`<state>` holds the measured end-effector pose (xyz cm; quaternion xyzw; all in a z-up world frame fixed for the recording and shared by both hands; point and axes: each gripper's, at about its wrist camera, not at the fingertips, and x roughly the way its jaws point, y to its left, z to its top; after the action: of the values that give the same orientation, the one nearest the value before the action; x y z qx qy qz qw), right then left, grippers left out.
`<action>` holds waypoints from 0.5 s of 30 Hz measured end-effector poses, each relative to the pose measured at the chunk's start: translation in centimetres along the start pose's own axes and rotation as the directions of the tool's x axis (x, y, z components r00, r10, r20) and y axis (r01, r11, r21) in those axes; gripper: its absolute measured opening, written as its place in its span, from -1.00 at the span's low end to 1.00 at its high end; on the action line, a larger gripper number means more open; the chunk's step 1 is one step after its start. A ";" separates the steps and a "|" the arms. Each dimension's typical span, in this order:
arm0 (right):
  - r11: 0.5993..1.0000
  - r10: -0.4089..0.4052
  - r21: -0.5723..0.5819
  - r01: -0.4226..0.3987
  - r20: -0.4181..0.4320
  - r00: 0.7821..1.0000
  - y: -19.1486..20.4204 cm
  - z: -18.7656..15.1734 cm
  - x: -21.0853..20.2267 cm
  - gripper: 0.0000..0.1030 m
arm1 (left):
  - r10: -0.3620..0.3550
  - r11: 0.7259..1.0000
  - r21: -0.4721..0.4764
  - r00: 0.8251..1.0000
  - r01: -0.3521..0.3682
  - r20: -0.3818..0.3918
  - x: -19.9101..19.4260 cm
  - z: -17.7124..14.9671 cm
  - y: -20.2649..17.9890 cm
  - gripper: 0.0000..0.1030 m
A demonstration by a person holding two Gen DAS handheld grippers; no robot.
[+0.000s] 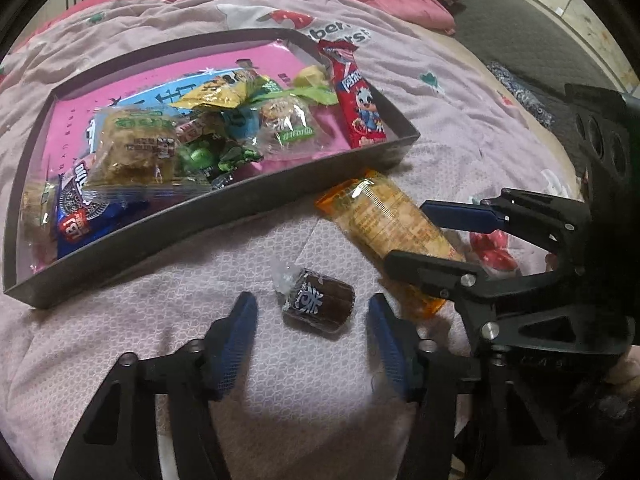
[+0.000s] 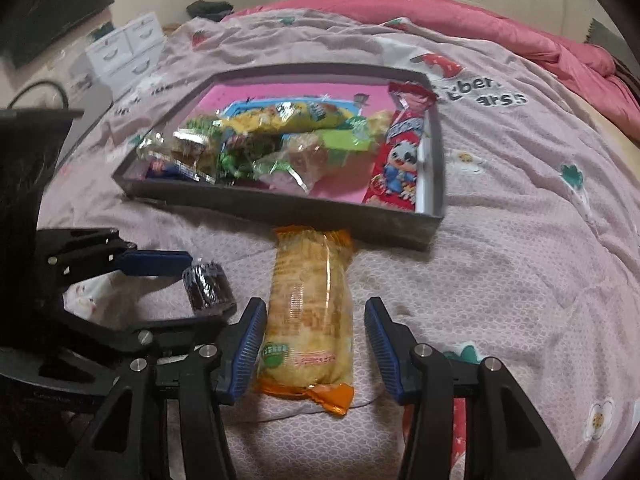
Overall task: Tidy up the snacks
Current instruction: 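Grasp the dark round wrapped candy with the left gripper while the right gripper grasps the bread-stick bag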
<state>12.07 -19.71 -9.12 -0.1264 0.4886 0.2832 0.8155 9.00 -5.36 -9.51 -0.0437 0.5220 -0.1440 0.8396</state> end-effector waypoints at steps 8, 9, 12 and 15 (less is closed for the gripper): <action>0.998 0.043 -0.038 -0.043 0.002 0.999 0.6 0.1 0.2 -0.34 | -0.030 1.000 0.003 1.000 0.030 0.005 0.0 0.3 0.2 -0.28; 0.998 0.053 -0.028 -0.053 0.006 0.999 0.5 0.1 0.1 -0.35 | -0.031 1.000 0.003 0.999 0.031 0.007 -0.1 0.2 0.3 -0.28; 0.995 0.098 0.014 -0.099 0.034 0.995 -0.1 0.4 -0.5 -0.40 | -0.038 0.999 -0.005 0.999 0.039 0.021 -0.9 0.3 0.4 -0.28; 0.991 0.126 0.031 -0.128 0.068 0.990 -0.4 0.6 -1.3 -0.53 | -0.042 0.999 -0.007 0.998 0.042 0.050 -2.2 0.5 0.4 -0.28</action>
<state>12.24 -20.22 -7.70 -0.0711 0.4736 0.3298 0.8136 8.61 -4.34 -7.50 -0.0616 0.5003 -0.1584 0.8490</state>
